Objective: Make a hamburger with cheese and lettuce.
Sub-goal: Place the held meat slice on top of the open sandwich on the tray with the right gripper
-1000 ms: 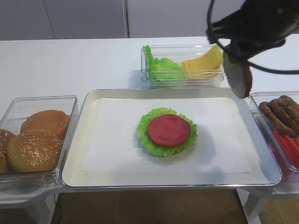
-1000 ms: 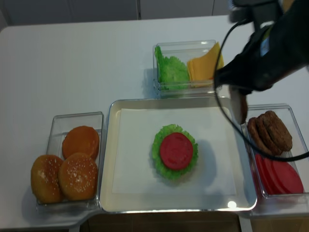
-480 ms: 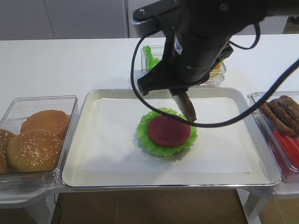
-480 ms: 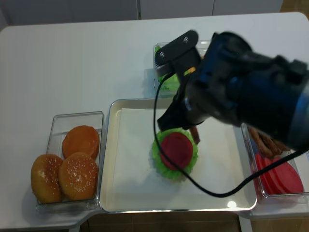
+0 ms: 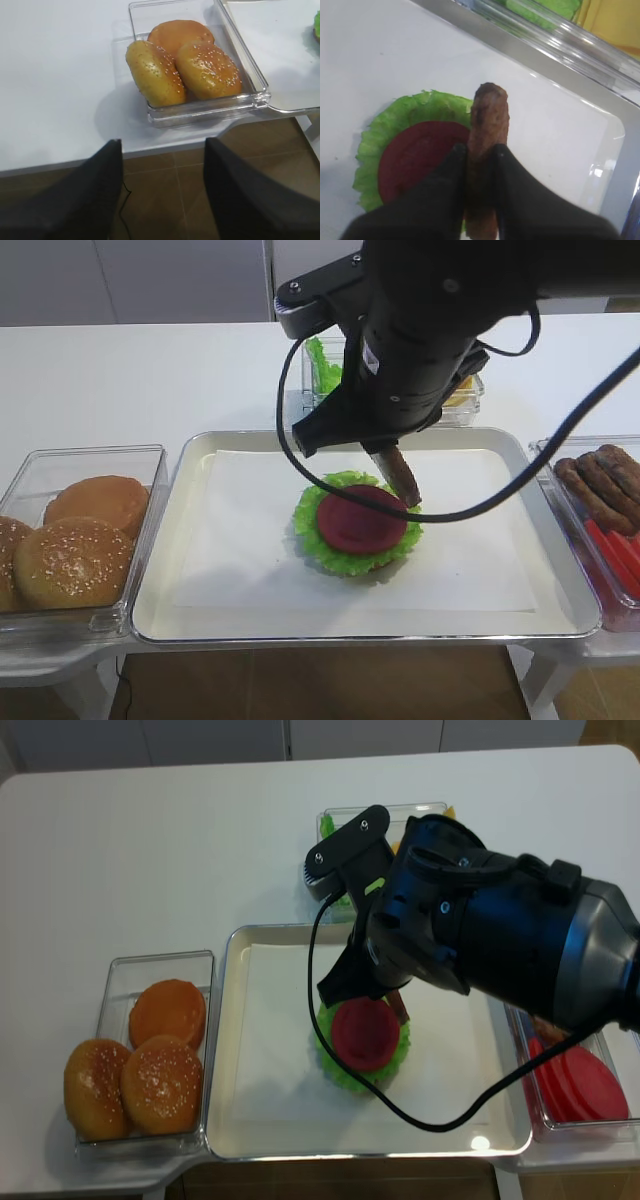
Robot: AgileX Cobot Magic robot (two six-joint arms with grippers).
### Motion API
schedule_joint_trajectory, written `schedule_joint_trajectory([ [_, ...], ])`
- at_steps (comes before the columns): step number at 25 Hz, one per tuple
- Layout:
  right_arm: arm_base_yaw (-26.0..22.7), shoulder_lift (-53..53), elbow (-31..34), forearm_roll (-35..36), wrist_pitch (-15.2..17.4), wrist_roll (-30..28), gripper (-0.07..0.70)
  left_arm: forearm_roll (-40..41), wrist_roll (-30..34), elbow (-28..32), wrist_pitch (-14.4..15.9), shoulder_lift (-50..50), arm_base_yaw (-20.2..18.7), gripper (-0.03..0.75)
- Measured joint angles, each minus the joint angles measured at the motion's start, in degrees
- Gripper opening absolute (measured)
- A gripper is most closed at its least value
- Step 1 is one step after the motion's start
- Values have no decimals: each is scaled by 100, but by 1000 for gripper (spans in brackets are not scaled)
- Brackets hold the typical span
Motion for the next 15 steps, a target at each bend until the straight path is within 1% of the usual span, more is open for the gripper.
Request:
schedule_joint_trajectory([
  [6,0,0,0,22,139,-11,121,0,0,0,0,0,0,387],
  [15,0,108,0,128,143,-11,121,0,0,0,0,0,0,387],
])
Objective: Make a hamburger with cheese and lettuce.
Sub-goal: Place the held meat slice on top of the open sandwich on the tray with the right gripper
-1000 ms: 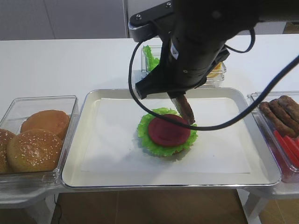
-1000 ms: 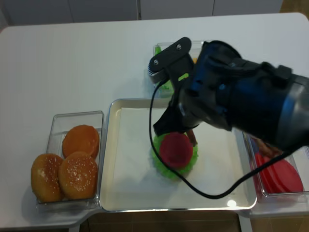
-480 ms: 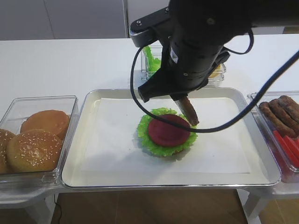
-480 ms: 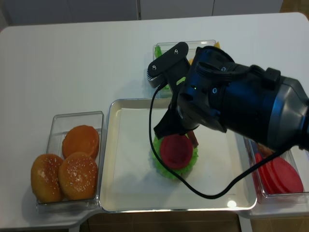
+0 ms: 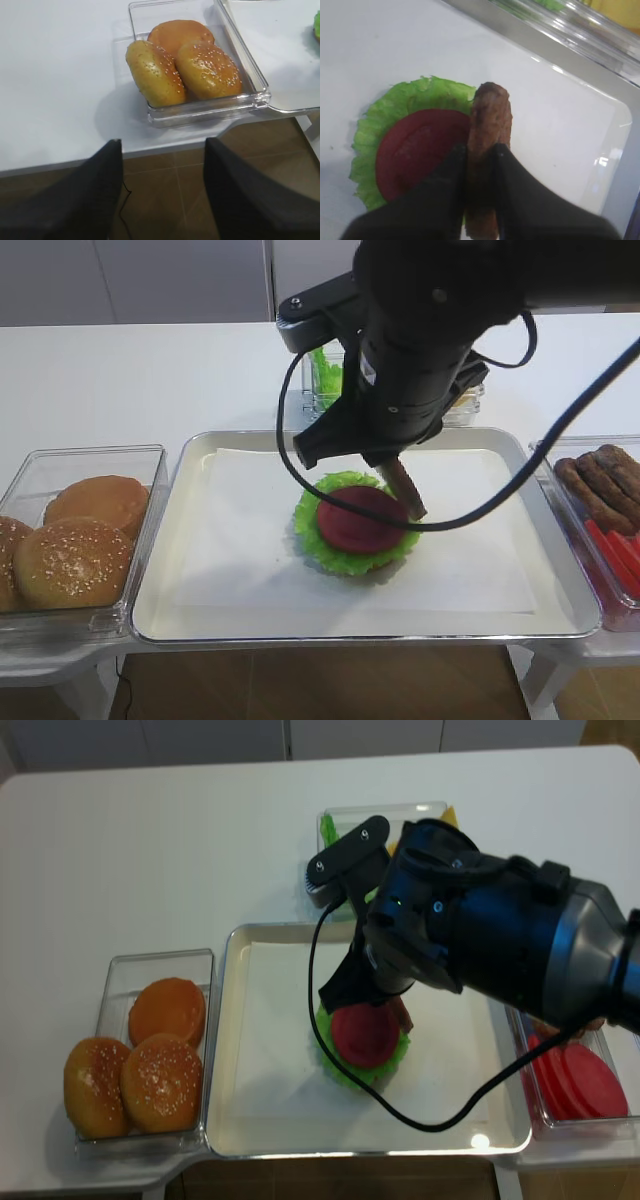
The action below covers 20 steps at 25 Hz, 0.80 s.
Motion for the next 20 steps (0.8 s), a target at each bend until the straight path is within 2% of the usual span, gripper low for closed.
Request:
schedule_joint_trajectory([
  [20,0,38,-111,38,10,0,121,0,0,0,0,0,0,387],
])
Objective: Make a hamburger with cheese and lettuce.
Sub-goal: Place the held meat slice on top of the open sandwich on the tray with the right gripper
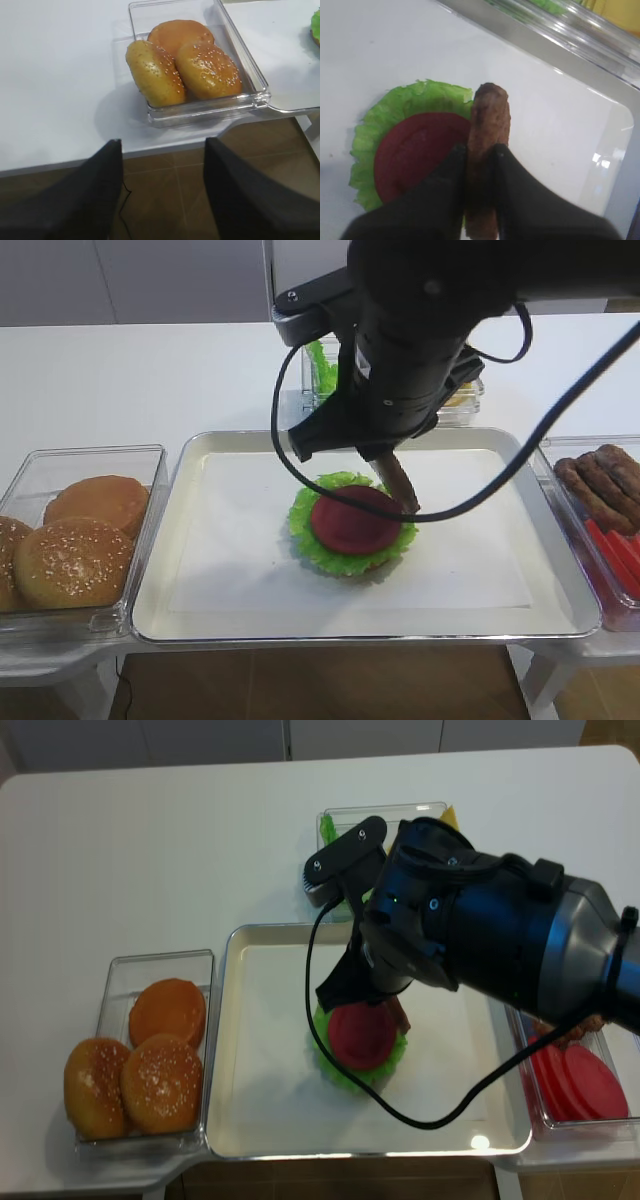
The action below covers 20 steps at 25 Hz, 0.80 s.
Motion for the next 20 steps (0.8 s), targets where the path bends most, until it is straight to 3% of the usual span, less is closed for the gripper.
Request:
schedule_joint_trajectory([
  [10,0,0,-359,101,482,-35,120,0,0,0,0,0,0,387],
  [20,0,62,-359,370,483,-90,120,0,0,0,0,0,0,387],
])
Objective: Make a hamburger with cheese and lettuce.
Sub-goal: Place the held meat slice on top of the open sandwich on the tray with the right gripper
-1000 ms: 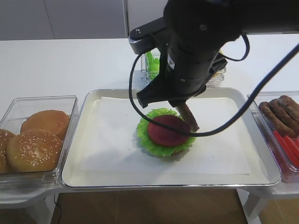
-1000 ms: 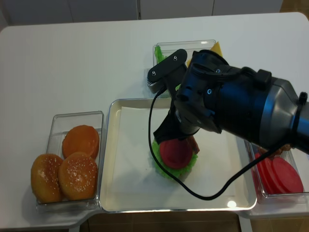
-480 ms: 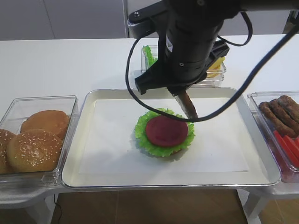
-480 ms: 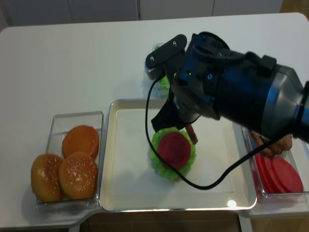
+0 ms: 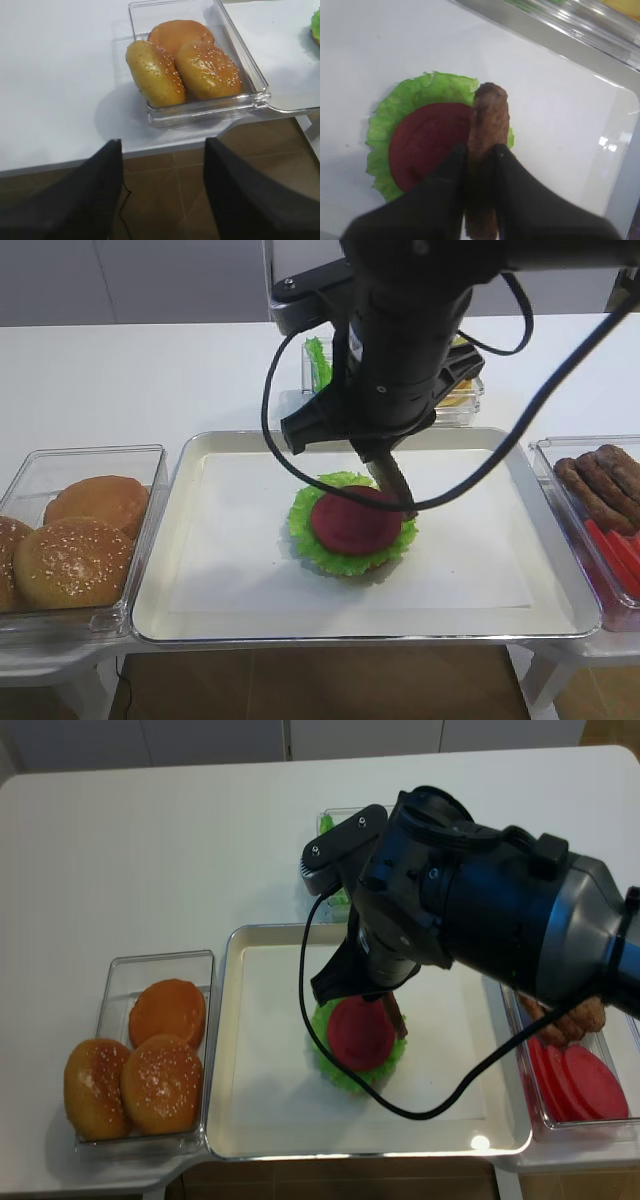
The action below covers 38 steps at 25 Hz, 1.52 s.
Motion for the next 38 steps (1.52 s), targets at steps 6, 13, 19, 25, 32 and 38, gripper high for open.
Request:
schedule_joint_trajectory([
  [6,0,87,0,40,-21,-13,120,0,0,0,0,0,0,387],
  [13,0,87,0,53,-21,-13,120,0,0,0,0,0,0,387],
  [19,0,87,0,81,-21,-26,155,0,0,0,0,0,0,387],
  [25,0,87,0,112,-35,-26,288,0,0,0,0,0,0,387],
  [32,0,87,0,255,-35,-30,388,0,0,0,0,0,0,387],
  [38,0,87,0,296,-48,-38,437,0,0,0,0,0,0,387],
])
